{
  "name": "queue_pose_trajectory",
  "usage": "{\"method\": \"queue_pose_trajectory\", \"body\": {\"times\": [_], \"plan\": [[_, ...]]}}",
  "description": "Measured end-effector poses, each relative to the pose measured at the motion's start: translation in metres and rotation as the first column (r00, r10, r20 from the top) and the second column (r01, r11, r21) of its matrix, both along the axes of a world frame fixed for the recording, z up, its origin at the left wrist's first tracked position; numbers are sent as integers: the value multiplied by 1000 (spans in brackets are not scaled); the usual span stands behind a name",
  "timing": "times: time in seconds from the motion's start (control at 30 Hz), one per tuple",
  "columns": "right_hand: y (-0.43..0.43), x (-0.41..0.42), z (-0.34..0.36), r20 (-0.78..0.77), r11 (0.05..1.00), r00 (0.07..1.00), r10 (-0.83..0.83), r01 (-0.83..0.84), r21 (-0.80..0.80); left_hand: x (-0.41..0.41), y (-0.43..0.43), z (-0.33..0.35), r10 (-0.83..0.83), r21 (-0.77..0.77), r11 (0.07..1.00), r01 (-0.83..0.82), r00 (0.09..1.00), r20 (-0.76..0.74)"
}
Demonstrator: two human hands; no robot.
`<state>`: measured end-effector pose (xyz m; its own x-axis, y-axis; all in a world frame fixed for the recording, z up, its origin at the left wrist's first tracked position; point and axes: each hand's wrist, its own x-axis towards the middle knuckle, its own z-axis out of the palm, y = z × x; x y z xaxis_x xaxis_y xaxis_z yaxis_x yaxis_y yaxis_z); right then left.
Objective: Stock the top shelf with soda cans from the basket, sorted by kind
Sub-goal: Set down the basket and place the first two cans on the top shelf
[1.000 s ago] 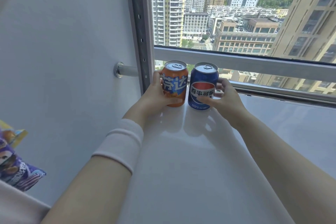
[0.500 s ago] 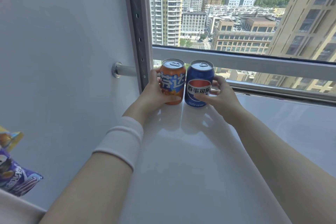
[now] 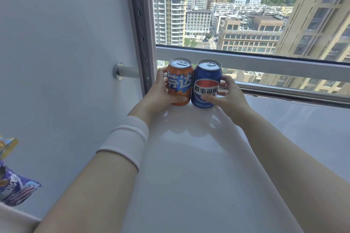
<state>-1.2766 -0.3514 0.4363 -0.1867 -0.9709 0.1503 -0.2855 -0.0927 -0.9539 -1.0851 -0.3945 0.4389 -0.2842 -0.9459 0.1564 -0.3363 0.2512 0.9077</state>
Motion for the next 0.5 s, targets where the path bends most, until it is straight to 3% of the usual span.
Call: {"method": "queue_pose_trajectory", "body": {"times": [0.5], "plan": [[1,1,1,2,1000,1000,15,-15,2,0,-1,-3,-27,15,1000,27,999,-18]]}}
